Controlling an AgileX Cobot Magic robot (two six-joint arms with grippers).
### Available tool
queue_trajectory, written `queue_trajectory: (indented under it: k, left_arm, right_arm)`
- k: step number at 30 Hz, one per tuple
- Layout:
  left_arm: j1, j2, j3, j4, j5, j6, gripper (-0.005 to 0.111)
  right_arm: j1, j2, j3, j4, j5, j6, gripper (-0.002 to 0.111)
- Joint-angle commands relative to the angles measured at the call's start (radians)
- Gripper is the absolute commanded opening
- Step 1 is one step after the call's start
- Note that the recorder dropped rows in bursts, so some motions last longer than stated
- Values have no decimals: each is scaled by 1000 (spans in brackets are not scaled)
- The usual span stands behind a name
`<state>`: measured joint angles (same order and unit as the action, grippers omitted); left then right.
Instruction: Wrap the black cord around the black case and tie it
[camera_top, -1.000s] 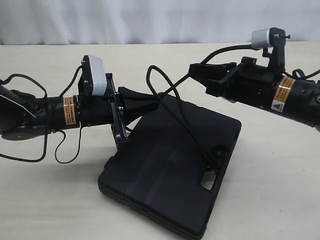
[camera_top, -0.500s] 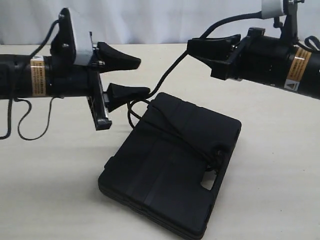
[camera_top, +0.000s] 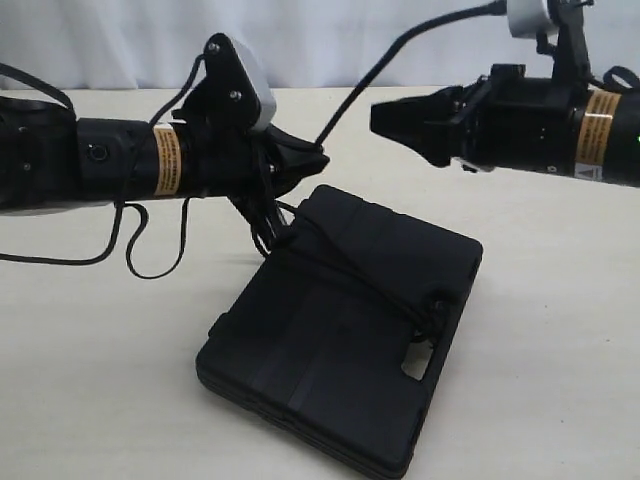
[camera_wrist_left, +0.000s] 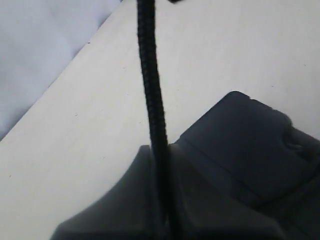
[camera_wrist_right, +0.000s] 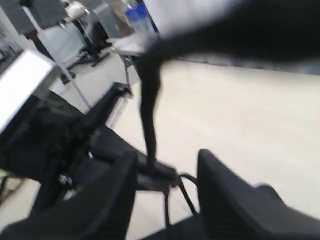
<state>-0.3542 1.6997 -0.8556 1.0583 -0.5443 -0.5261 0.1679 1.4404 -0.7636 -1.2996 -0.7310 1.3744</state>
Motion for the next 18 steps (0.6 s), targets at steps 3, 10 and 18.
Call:
queue_trajectory:
  k: [3,10,18]
  left_arm:
    - [97,-34,-9,-110,17,-120,0]
    - [138,-43,-9,-110,71,-155,0]
    - [138,-43,-9,-104,90,-155,0]
  right_arm:
    - [-8,-59,27,-445,285,621,63]
    - [9,-69,60,-445,517,434,54]
    - [9,-66,41,-228,1275,43,46]
